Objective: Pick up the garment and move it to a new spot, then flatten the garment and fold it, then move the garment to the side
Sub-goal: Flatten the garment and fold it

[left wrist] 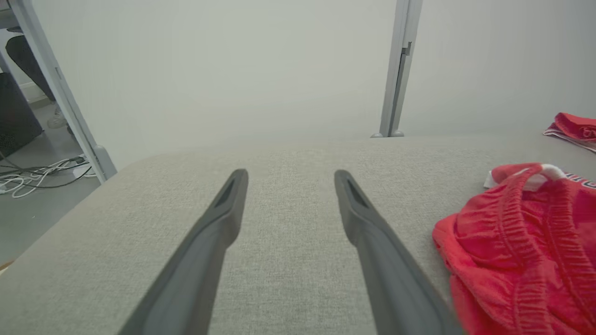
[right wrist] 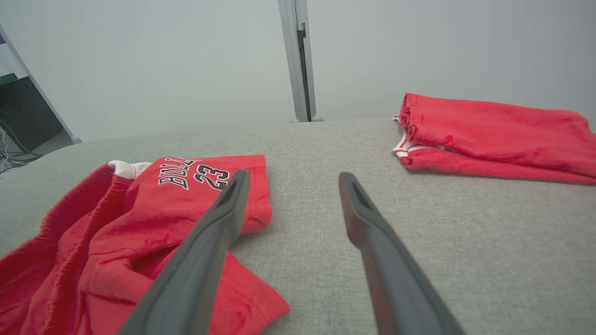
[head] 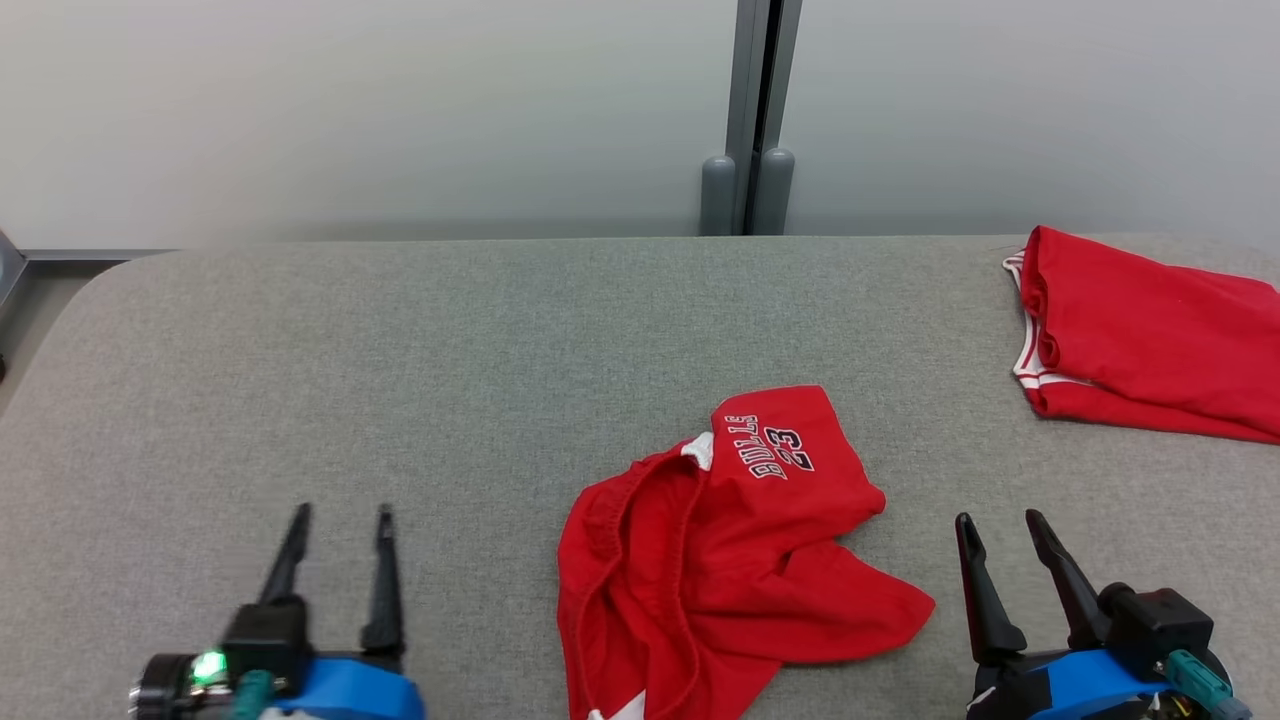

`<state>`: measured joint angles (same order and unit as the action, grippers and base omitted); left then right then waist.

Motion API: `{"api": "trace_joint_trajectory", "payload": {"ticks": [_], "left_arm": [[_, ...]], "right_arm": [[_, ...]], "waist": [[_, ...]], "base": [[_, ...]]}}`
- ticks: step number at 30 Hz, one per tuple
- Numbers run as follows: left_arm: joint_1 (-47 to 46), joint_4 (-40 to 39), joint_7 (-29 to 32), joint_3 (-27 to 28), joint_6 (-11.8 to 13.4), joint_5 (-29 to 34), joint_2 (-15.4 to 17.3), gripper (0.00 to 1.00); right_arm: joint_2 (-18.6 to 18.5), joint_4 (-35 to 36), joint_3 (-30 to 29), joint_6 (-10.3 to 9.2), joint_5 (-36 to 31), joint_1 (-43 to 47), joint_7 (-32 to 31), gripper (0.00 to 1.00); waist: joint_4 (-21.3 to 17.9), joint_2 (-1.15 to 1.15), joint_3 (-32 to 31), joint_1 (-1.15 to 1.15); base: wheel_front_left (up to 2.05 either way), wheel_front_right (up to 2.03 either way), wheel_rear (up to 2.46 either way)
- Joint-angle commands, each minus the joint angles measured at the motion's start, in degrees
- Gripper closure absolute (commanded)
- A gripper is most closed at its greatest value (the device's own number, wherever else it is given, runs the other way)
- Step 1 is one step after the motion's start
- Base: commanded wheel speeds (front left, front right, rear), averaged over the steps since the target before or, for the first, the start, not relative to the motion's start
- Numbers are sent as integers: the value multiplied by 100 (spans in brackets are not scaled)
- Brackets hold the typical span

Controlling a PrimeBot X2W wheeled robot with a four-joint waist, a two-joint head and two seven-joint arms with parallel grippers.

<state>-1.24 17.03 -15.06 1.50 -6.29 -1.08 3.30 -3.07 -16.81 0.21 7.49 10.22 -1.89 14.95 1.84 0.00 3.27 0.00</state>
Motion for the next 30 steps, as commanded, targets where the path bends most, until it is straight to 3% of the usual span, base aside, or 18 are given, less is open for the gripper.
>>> {"api": "trace_joint_trajectory", "payload": {"ticks": [1,8,15,20,28,29,30], "left_arm": [[-87,0,-14,-242,-52,97,13,0],[-254,209,-14,-1875,-120,219,75,0],[-567,669,-13,-3438,-117,-116,403,0],[-759,1191,65,-4049,-118,-425,604,0],[-884,1987,390,-4734,-118,-982,602,0],[-914,2051,393,-4801,-119,-1040,595,57],[-959,2091,357,-4819,-118,-1106,580,70]], "right_arm": [[6,30,-42,1,26,-11,30,0],[13,0,-35,1,14,-18,31,0],[12,-33,13,1,51,15,30,0],[12,-49,-11,1,52,54,31,0],[12,-39,-9,1,72,67,31,0],[12,-47,-13,1,75,63,31,0],[12,-51,-17,1,78,61,31,0]], "waist": [[-10,0,-7,0],[-145,0,-53,0],[-332,0,-84,0],[-456,0,-65,0],[-564,0,-31,0],[-568,0,-31,0],[-566,0,-32,0]], "base": [[0,0,0],[0,0,0],[0,0,0],[0,0,0],[0,0,0],[0,0,0],[0,0,0]]}}
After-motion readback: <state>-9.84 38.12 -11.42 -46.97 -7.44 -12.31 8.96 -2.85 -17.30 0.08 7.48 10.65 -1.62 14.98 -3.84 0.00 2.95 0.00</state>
